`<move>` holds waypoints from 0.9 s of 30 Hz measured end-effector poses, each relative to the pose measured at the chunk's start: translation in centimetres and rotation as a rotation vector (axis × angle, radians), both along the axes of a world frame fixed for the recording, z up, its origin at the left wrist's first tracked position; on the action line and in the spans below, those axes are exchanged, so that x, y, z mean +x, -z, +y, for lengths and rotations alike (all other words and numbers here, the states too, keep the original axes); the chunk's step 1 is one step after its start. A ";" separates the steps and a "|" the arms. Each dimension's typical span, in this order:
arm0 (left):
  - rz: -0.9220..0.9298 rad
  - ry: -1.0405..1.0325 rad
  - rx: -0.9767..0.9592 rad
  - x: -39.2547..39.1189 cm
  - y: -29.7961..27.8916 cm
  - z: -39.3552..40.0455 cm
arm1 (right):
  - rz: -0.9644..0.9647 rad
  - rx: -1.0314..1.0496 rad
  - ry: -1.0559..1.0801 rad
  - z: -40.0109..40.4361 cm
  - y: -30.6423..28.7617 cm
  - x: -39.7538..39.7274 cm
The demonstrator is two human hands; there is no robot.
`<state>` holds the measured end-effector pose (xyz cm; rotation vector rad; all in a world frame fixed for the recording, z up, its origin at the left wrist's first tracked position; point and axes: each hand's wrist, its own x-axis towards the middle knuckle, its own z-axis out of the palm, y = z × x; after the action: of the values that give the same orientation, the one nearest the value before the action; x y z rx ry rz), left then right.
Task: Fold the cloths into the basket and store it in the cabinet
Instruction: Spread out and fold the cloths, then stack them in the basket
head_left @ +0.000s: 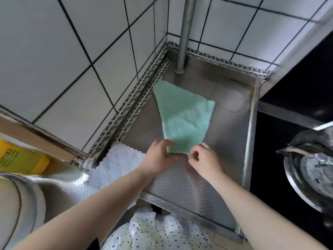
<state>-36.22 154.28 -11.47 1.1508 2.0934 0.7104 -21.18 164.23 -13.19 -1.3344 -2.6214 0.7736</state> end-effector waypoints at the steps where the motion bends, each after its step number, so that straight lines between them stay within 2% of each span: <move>1: 0.054 0.037 -0.012 0.2 0.3 0.6 | 0.077 0.010 0.008 0.1 -0.6 -0.1; 4: 0.093 -0.013 0.047 0.6 0.3 2.6 | 0.233 0.043 0.022 0.9 -2.7 -0.3; 8: 0.143 -0.061 0.219 -0.6 -0.8 5.3 | 0.284 0.089 0.078 2.8 -5.6 0.1; 16: 0.198 -0.084 0.300 -4.0 -4.7 9.0 | 0.291 0.070 0.156 5.7 -10.8 0.1; 21: 0.310 -0.025 0.320 -5.2 -7.4 10.8 | 0.378 0.049 0.199 7.0 -13.7 -0.5; 27: 0.296 -0.095 0.433 -6.8 -9.3 11.8 | 0.552 0.126 0.247 9.4 -16.5 0.0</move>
<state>-43.00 166.07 -2.17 1.4691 2.3181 1.1394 -21.15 173.59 3.34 -1.1722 -2.0020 0.7844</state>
